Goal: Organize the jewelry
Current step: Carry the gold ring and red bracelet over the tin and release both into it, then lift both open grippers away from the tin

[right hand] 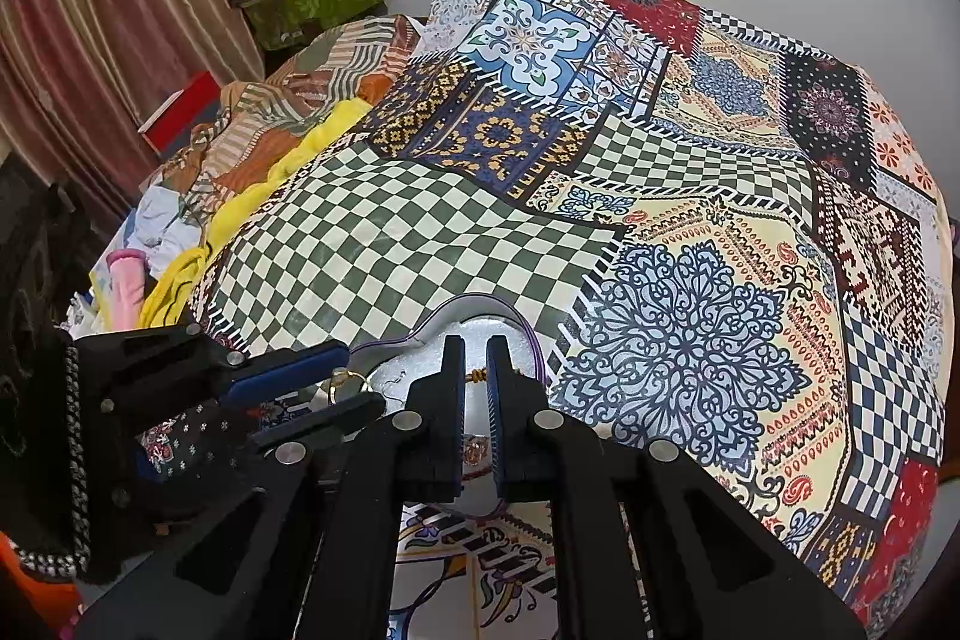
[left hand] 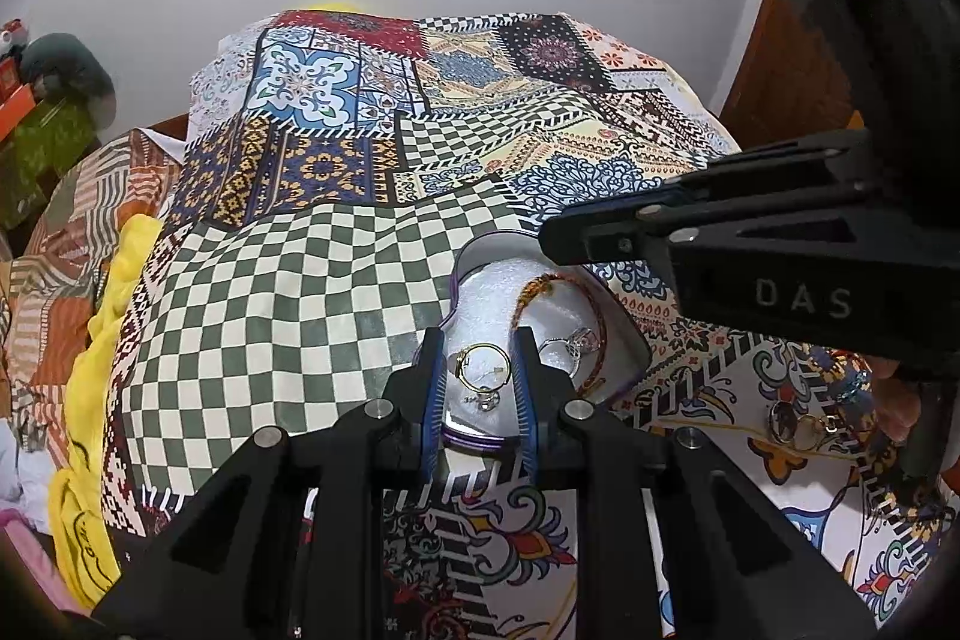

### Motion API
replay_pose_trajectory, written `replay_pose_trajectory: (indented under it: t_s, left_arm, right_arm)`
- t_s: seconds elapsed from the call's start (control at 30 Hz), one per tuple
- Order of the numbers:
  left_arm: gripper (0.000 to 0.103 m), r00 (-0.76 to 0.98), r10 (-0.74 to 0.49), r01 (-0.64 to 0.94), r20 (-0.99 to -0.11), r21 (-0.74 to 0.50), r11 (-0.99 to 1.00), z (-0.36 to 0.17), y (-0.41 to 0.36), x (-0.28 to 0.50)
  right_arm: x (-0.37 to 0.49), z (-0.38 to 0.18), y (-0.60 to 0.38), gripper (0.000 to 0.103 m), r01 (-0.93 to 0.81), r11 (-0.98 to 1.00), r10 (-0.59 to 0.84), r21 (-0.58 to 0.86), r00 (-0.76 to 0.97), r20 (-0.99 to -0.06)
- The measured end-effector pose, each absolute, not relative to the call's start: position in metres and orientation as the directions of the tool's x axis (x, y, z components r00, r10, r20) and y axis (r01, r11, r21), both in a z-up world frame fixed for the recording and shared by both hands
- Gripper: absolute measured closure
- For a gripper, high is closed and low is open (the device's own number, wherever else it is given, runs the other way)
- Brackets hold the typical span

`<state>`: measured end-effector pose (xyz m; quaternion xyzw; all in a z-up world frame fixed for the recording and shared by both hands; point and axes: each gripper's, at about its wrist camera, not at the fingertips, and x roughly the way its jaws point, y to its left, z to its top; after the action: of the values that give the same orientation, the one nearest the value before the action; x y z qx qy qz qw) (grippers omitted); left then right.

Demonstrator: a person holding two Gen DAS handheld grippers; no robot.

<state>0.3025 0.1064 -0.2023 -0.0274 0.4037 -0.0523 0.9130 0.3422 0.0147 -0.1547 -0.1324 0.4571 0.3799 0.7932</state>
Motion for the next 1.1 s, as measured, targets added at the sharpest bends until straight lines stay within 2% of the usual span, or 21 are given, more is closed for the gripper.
replay_pose_trajectory:
  t_s: [0.33,0.5,0.67,0.73,0.8,1.1]
  left_arm:
    - [0.082,0.641,-0.118,0.094,-0.758,-0.075,0.993,-0.209,0.094,0.308]
    - [0.082,0.633,-0.107,0.068,-0.766,-0.082,0.994,-0.207,0.096,0.309]
    - [0.080,0.647,-0.085,0.028,-0.758,-0.088,0.996,-0.196,0.103,0.301]
    - [0.070,0.657,-0.075,0.017,-0.750,-0.085,0.996,-0.189,0.105,0.296]
    - [0.067,0.667,-0.067,0.010,-0.742,-0.081,0.997,-0.183,0.106,0.290]
    - [0.067,0.698,-0.054,-0.003,-0.714,-0.078,0.997,-0.152,0.105,0.260]
  right_arm:
    - [0.332,-0.146,-0.003,0.093,-0.719,0.688,0.477,0.101,0.343,-0.809]
    - [0.321,-0.141,-0.008,0.068,-0.715,0.696,0.470,0.064,0.386,-0.794]
    - [0.311,-0.133,-0.014,0.068,-0.713,0.699,0.480,0.061,0.404,-0.779]
    - [0.306,-0.129,-0.017,0.068,-0.711,0.701,0.480,0.053,0.415,-0.773]
    - [0.301,-0.126,-0.020,0.068,-0.708,0.704,0.480,0.046,0.427,-0.766]
    - [0.275,-0.107,-0.040,0.068,-0.698,0.715,0.495,0.043,0.461,-0.737]
